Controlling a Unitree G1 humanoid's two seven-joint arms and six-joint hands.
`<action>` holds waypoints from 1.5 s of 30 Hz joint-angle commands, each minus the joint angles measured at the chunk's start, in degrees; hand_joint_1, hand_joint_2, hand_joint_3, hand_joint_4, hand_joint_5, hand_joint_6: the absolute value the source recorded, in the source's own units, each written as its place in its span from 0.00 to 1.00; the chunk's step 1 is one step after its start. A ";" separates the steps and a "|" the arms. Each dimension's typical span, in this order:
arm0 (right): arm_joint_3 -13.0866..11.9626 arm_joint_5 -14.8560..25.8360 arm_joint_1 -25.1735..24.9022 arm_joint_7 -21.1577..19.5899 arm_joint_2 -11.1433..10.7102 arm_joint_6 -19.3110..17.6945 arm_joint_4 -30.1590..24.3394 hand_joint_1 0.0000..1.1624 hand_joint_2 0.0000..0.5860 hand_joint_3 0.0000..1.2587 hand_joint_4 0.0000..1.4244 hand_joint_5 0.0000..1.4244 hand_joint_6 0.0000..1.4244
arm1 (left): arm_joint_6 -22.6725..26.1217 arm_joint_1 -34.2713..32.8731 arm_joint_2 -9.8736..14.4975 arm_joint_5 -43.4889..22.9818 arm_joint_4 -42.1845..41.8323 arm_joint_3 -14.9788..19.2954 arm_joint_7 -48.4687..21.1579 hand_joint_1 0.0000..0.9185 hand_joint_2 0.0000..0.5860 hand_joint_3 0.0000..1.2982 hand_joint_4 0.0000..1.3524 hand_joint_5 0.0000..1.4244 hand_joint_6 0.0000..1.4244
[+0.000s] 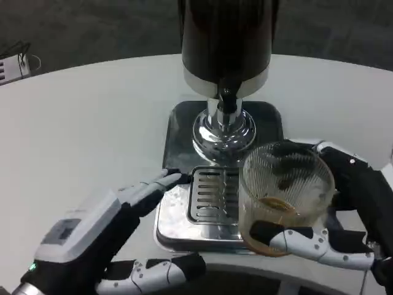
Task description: Grasp the cup under the faucet to collect the drink, then remove the cup.
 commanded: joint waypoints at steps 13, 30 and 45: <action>-9.14 5.82 5.94 6.68 -6.66 -6.38 -11.38 0.82 0.37 0.94 0.97 1.00 1.00 | 5.03 10.84 0.59 10.36 -18.06 1.93 -4.22 0.00 0.10 0.00 0.00 0.00 0.04; -10.53 6.99 13.43 7.72 -5.75 -8.01 -16.18 0.81 0.36 0.94 0.97 1.00 1.00 | 5.83 13.21 0.46 10.14 -19.66 3.48 -4.77 0.00 0.11 0.00 0.00 0.00 0.03; -10.55 7.07 14.63 7.74 -5.76 -9.03 -15.91 0.81 0.36 0.94 0.97 1.00 1.00 | 7.13 12.24 0.42 9.44 -19.39 3.07 -6.30 0.00 0.11 0.00 0.00 0.00 0.03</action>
